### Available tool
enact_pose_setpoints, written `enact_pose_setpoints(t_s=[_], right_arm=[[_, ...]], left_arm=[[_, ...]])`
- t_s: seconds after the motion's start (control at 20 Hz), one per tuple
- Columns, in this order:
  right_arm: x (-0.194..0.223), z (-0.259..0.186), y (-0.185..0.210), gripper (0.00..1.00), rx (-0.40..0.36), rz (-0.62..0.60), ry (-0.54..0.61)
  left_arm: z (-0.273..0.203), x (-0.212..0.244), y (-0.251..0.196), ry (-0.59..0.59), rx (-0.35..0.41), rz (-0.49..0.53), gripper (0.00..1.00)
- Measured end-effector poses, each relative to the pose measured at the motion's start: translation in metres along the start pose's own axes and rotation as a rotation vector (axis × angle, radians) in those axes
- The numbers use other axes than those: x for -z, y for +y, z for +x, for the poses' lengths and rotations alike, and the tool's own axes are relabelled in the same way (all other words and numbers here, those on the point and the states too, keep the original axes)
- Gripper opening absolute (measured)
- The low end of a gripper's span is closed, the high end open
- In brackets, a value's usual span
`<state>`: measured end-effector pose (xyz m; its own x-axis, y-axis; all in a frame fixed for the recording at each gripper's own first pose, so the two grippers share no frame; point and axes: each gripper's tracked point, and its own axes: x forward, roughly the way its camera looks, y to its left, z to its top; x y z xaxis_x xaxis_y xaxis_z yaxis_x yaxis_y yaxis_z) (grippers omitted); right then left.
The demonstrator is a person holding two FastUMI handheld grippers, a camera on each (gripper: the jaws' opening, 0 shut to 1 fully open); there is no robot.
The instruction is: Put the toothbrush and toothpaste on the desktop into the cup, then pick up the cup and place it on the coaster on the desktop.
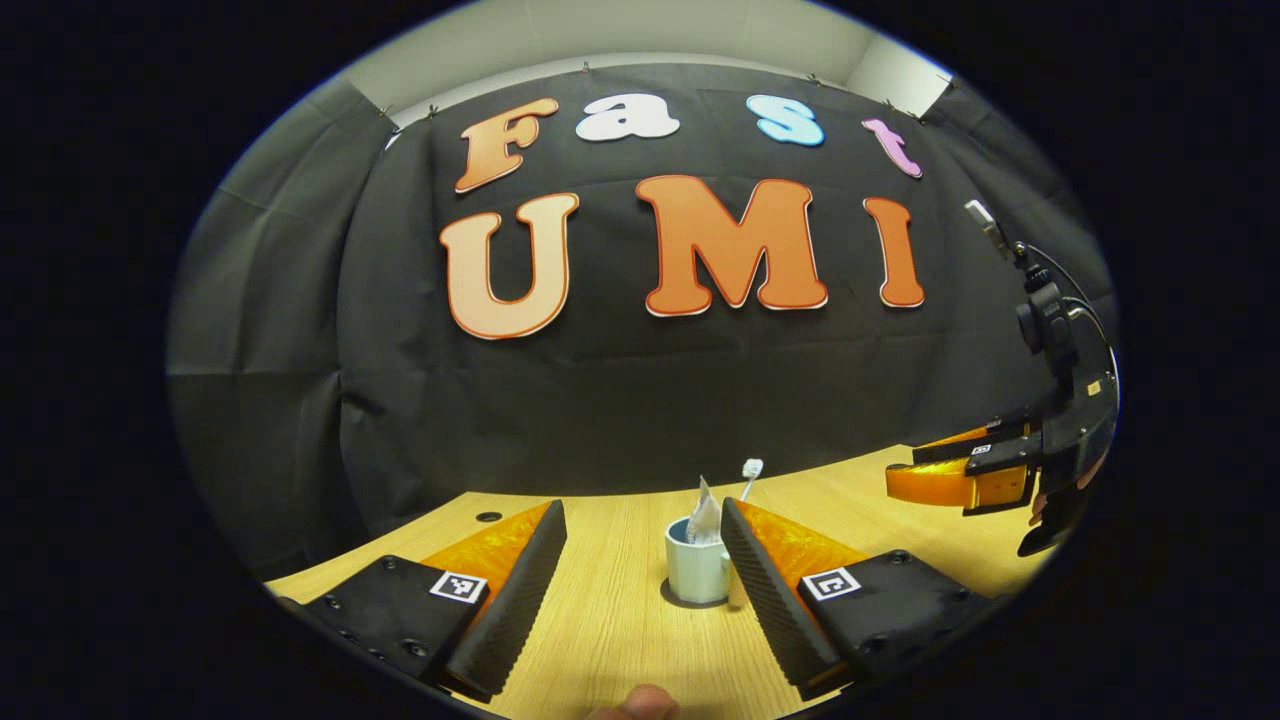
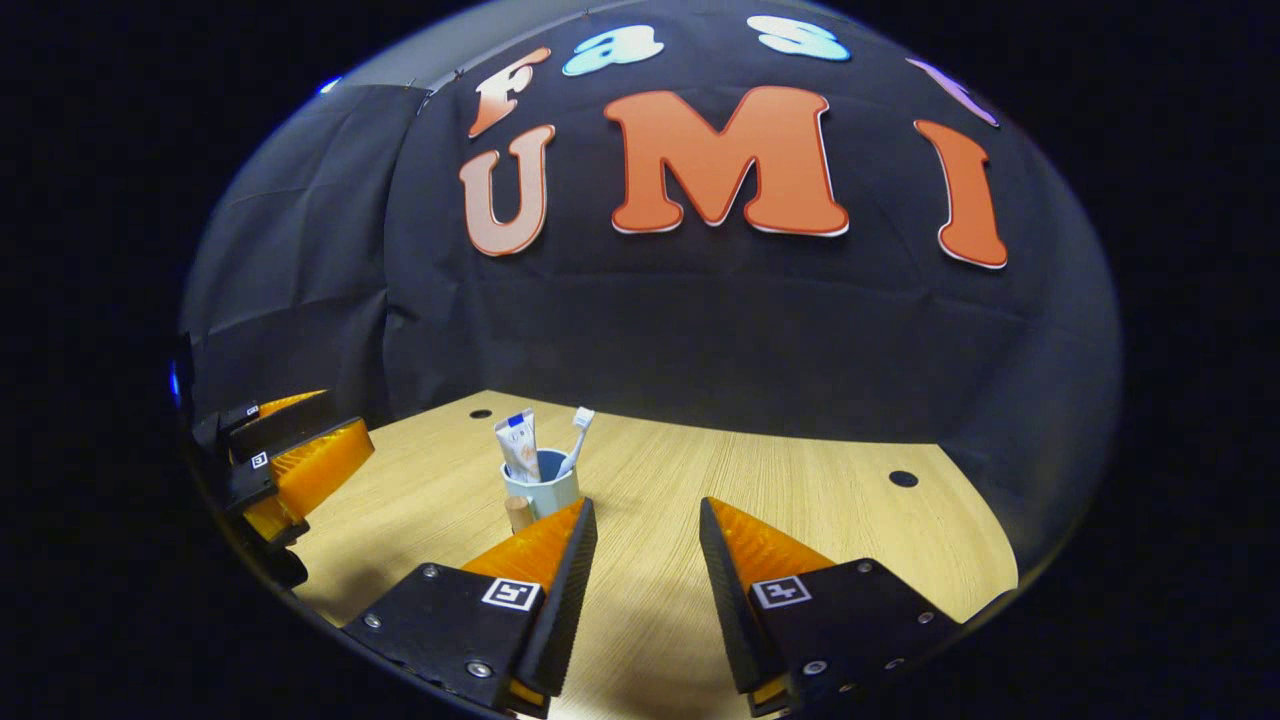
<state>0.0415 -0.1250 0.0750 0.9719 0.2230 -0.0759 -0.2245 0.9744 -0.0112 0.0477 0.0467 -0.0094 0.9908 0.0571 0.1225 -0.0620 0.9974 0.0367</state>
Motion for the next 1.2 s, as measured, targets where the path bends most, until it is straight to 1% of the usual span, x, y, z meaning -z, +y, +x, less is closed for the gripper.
enact_pose_setpoints(t_s=[0.05, 0.1, 0.15, 0.25, 0.35, 0.5, 0.65, 0.75, 0.85, 0.9, 1.0, 1.15, 1.2], right_arm=[[-0.007, -0.006, -0.002, 0.64, 0.004, -0.003, -0.031], [-0.013, -0.012, -0.004, 0.66, 0.006, -0.006, -0.061], [-0.018, -0.018, -0.006, 0.67, 0.011, -0.01, -0.083], [-0.023, -0.025, -0.009, 0.69, 0.024, -0.02, -0.121], [-0.027, -0.032, -0.012, 0.74, 0.027, -0.022, -0.161], [-0.026, -0.041, -0.021, 0.8, 0.036, -0.014, -0.18], [-0.029, -0.048, -0.028, 0.82, 0.062, -0.017, -0.215], [-0.036, -0.053, -0.034, 0.82, 0.082, -0.017, -0.268], [-0.044, -0.059, -0.038, 0.82, 0.094, -0.018, -0.316], [-0.045, -0.06, -0.039, 0.82, 0.106, -0.026, -0.328], [-0.047, -0.062, -0.044, 0.82, 0.134, -0.044, -0.343], [-0.045, -0.07, -0.047, 0.82, 0.14, -0.043, -0.347], [-0.043, -0.071, -0.047, 0.82, 0.143, -0.046, -0.347]], left_arm=[[-0.002, -0.005, -0.003, -0.008, -0.001, 0.0, 0.99], [-0.003, -0.01, -0.007, -0.017, 0.008, -0.005, 0.99], [-0.002, -0.013, -0.01, -0.026, 0.011, -0.012, 1.0], [-0.001, -0.019, -0.016, -0.039, 0.022, -0.02, 1.0], [-0.003, -0.022, -0.017, -0.049, 0.029, -0.019, 1.0], [-0.006, -0.029, -0.023, -0.069, 0.038, -0.01, 0.99], [-0.006, -0.031, -0.026, -0.083, 0.04, -0.003, 1.0], [-0.008, -0.035, -0.022, -0.107, 0.024, 0.014, 0.99], [-0.01, -0.038, -0.023, -0.129, 0.022, 0.025, 1.0], [-0.011, -0.039, -0.022, -0.135, 0.022, 0.024, 0.98], [-0.012, -0.04, -0.021, -0.143, 0.022, 0.015, 0.99], [-0.013, -0.041, -0.019, -0.152, 0.015, -0.007, 0.98], [-0.014, -0.04, -0.018, -0.153, 0.012, -0.012, 1.0]])
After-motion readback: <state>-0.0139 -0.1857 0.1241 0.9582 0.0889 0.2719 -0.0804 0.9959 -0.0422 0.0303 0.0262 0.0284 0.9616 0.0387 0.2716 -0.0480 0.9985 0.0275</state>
